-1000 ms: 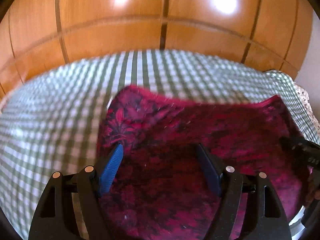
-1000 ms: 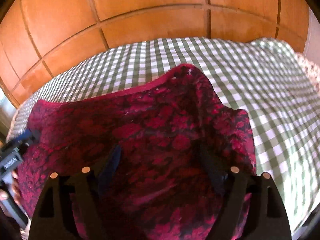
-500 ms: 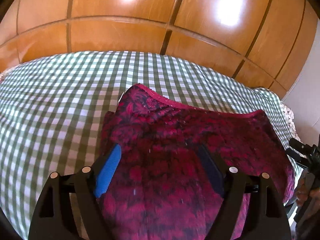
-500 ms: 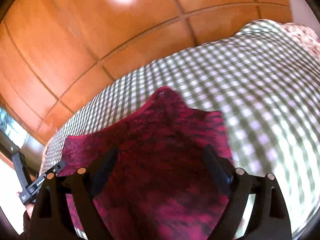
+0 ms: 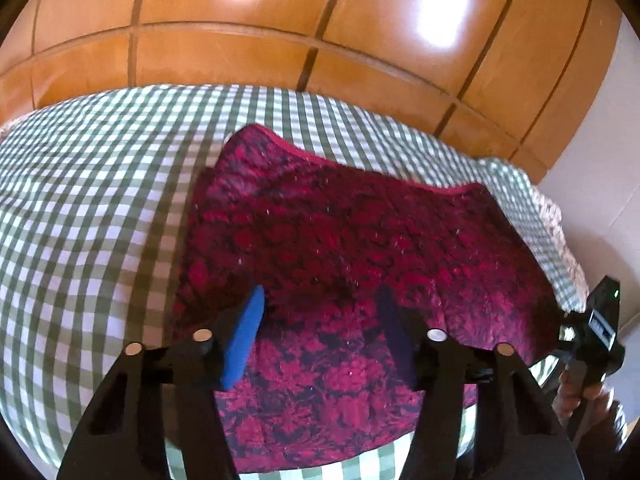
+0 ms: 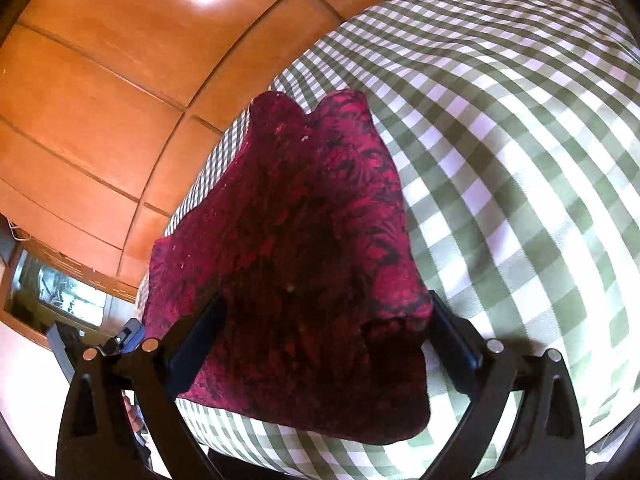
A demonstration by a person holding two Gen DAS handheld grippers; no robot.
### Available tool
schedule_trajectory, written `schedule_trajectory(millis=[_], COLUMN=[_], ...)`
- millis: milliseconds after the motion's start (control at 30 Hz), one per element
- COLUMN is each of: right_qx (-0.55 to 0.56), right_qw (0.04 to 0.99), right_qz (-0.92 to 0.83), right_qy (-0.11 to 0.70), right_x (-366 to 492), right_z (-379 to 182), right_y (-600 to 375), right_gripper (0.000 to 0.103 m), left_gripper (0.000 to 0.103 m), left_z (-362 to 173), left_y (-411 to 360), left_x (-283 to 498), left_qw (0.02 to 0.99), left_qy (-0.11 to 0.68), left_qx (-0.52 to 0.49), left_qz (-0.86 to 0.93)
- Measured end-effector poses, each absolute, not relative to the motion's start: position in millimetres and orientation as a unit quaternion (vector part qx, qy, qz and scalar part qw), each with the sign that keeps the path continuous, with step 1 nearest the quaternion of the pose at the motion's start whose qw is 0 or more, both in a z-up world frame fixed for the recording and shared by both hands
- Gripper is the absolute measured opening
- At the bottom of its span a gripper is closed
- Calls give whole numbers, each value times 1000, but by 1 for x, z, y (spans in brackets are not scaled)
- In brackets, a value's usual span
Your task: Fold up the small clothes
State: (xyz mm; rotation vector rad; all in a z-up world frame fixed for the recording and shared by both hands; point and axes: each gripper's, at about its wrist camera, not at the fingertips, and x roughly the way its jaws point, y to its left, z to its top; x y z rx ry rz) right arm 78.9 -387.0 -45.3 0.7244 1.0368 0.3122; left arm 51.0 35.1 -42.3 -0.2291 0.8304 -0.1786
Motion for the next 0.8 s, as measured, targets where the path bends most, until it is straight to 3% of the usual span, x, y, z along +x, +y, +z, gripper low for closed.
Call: schedule_trajectory(millis=[100, 300, 533, 800], right_qx=[332, 330, 282, 161], right_qw=[791, 796, 806, 801], right_qz=[161, 196, 307, 375], right_qy=[488, 469, 421, 438], right_x=[81, 85, 80, 81], right_z=[-41, -8, 68, 76], right_y=[-378, -367, -287, -160], right_gripper=[63, 41, 33, 32], left_gripper=[55, 55, 55, 55], left_z=[-51, -59, -63, -49], left_y=[33, 41, 53, 104], left_x=[55, 66, 67, 53], left_qw=[899, 887, 881, 874], left_qy=[416, 431, 430, 392], left_qx=[-108, -132, -157, -252], left_qz=[-86, -100, -122, -138])
